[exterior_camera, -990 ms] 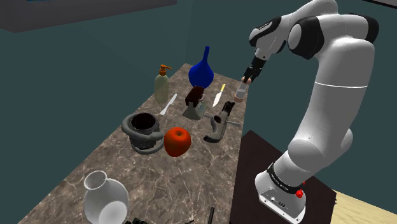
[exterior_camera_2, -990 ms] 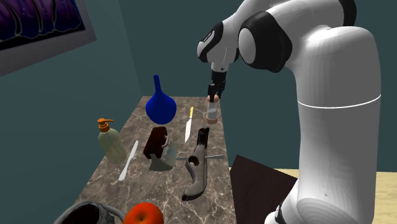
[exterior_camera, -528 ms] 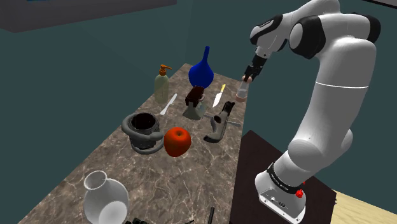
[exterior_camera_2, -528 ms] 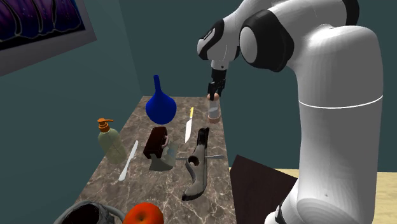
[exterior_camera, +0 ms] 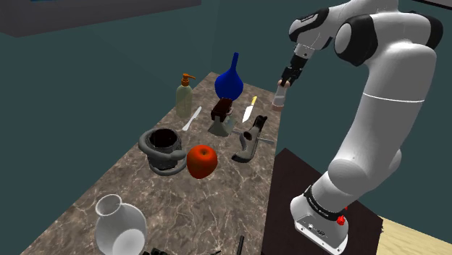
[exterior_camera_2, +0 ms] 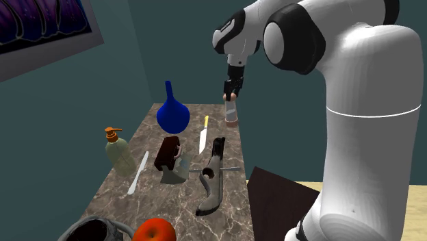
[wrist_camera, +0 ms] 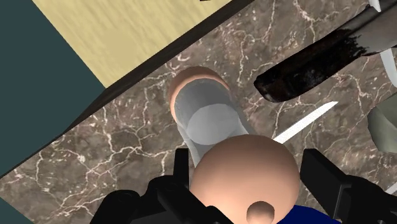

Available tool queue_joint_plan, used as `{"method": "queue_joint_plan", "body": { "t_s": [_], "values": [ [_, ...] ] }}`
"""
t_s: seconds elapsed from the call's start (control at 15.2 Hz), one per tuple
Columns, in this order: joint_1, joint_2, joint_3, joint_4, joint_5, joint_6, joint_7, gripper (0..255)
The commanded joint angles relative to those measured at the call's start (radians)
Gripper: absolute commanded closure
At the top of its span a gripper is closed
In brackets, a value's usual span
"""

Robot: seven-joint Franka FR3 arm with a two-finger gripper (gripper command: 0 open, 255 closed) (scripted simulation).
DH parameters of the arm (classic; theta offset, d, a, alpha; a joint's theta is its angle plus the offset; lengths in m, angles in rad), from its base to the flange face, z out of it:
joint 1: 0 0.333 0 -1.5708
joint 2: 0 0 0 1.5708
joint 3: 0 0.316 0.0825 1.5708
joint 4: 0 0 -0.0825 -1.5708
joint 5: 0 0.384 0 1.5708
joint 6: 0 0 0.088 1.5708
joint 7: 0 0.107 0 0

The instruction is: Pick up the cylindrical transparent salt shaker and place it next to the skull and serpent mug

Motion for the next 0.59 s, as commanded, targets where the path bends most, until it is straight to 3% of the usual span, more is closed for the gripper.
{"method": "queue_joint_plan", "body": {
  "t_s": [0.0,0.53],
  "values": [
    [0.002,-0.011,-0.004,0.012,-0.008,-0.021,0.006,255],
    [0.002,-0.040,-0.013,0.084,-0.031,-0.114,0.029,255]
  ]
}}
